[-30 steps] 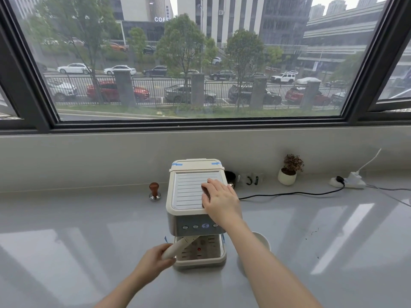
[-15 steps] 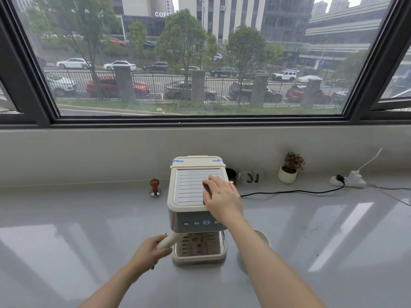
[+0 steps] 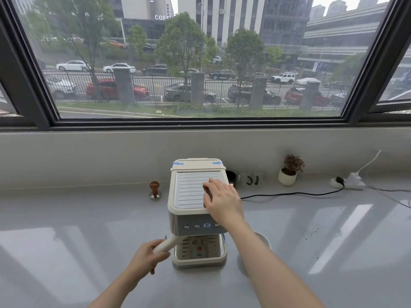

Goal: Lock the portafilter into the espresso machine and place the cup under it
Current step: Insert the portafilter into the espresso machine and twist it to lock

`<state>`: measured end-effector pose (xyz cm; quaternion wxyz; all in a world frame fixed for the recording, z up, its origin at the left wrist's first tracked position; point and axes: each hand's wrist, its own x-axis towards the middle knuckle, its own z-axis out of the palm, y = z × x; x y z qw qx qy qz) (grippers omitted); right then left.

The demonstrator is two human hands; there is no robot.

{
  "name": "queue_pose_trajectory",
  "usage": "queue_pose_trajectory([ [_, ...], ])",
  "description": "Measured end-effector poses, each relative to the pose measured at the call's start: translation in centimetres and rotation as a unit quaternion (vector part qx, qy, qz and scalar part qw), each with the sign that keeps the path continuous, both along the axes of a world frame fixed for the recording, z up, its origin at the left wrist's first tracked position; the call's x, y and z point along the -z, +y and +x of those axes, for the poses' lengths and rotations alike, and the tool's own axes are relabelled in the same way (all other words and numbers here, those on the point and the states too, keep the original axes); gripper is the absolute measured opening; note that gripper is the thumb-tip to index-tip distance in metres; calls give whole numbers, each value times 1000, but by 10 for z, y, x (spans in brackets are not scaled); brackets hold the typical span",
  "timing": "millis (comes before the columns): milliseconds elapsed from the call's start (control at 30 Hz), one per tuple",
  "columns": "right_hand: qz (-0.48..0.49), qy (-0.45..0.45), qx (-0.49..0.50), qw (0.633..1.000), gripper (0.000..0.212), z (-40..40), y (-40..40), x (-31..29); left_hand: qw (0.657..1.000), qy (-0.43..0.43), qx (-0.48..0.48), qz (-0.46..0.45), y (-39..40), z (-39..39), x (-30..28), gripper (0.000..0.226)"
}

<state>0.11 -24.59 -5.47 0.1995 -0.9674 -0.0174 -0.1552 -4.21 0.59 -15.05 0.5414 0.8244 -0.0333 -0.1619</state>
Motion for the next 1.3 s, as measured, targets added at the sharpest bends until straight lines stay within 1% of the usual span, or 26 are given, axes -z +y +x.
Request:
queue_pose_trajectory([
  [100, -2, 3, 2, 1000, 42, 0, -1, 0, 1000, -10, -14, 2, -2, -1, 1, 25],
  [167, -4, 5, 3, 1000, 42, -1, -1, 1, 1000, 0, -6, 2, 0, 1, -1, 24],
  [267, -4, 3, 1, 1000, 42, -1, 0, -1, 1000, 24, 10, -5, 8, 10, -6, 28],
  [400, -3, 3, 0, 1000, 41, -1, 0, -2, 999, 39, 37, 6, 16, 24, -7, 26],
  [600, -1, -8, -1, 1000, 40, -1, 0, 0, 998, 56, 18, -22, 9, 12, 6, 38],
  [767, -7, -15, 3, 1000, 41, 0, -1, 2, 998, 47, 10, -36, 4, 7, 11, 29],
  [967, -8, -9, 1, 1000, 42, 0, 0, 1, 998, 50, 36, -6, 16, 25, -4, 29],
  [1100, -6, -10, 1, 1000, 41, 0, 0, 1, 996, 69, 49, -10, 18, 32, -7, 31],
  [1200, -3, -19, 2, 1000, 40, 0, 0, 1, 996, 84, 37, -21, 14, 25, 2, 33],
  [1300, -4, -25, 3, 1000, 39, 1, -1, 1, 996, 81, -9, -47, 1, 8, 14, 35],
])
